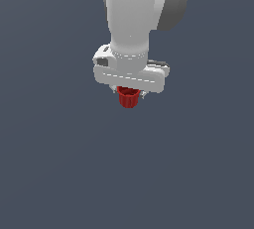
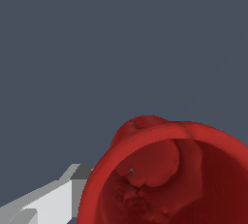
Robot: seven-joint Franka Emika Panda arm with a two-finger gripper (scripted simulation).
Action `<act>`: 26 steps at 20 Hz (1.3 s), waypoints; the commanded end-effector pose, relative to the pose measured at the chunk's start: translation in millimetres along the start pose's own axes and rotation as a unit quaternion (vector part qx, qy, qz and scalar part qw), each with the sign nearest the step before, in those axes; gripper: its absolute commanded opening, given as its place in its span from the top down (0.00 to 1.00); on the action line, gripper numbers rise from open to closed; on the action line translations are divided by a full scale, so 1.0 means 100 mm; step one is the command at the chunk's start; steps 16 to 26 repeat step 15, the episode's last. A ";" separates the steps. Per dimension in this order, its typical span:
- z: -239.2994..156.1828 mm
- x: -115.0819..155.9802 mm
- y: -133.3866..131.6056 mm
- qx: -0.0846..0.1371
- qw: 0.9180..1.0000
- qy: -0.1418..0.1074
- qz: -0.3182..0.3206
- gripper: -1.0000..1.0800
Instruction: Pick up the object and move it to a goal position.
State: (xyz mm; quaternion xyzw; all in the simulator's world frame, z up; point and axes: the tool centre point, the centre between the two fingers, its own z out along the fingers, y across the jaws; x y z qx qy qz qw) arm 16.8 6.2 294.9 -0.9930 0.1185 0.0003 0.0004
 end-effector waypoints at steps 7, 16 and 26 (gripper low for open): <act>-0.52 0.00 0.12 0.000 1.000 0.000 0.000 1.00; -0.60 0.01 0.14 0.000 1.000 0.000 0.000 1.00; -0.60 0.01 0.14 0.000 1.000 0.000 0.000 1.00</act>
